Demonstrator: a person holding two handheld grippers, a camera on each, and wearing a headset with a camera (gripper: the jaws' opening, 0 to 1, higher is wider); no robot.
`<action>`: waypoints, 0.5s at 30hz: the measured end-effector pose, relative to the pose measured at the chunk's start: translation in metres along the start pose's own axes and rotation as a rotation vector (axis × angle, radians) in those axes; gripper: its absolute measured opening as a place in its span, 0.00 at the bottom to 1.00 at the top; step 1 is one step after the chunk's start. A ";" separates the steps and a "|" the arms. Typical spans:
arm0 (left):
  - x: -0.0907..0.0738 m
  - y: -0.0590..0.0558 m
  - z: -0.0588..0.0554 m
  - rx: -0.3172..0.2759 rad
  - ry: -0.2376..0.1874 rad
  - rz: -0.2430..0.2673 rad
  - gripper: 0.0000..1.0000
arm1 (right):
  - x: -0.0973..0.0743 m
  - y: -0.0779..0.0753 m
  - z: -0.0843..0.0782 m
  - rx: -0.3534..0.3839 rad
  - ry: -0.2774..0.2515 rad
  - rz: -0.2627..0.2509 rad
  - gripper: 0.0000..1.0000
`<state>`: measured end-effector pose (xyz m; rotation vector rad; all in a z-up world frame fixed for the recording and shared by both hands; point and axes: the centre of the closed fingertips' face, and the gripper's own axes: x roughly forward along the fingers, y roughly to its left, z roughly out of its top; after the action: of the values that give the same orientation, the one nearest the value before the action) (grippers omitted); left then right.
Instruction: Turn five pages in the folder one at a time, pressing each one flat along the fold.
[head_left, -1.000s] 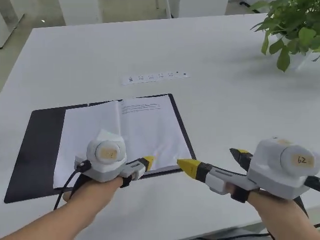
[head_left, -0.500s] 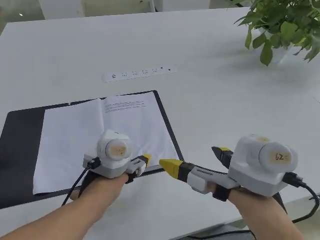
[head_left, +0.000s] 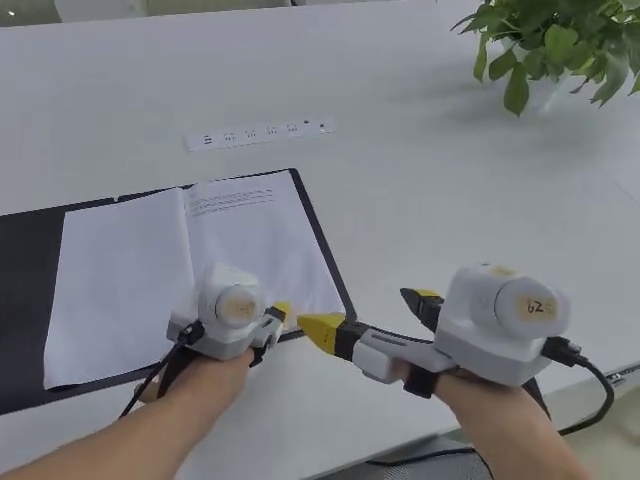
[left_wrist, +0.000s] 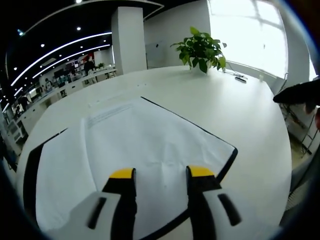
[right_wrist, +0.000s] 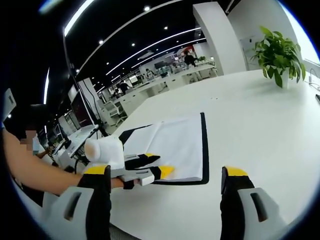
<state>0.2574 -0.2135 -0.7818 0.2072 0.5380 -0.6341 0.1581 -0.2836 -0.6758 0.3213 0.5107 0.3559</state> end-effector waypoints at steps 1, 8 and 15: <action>0.000 0.001 0.000 0.003 -0.005 0.002 0.35 | 0.002 0.001 -0.002 0.007 0.007 0.002 0.91; 0.000 0.003 -0.002 0.066 -0.027 0.008 0.11 | 0.006 0.003 -0.007 0.026 0.012 0.005 0.90; 0.000 0.005 0.000 0.072 -0.036 0.016 0.08 | 0.010 0.002 -0.010 0.037 0.020 0.005 0.89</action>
<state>0.2599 -0.2096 -0.7816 0.2670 0.4792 -0.6411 0.1599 -0.2754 -0.6875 0.3555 0.5363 0.3549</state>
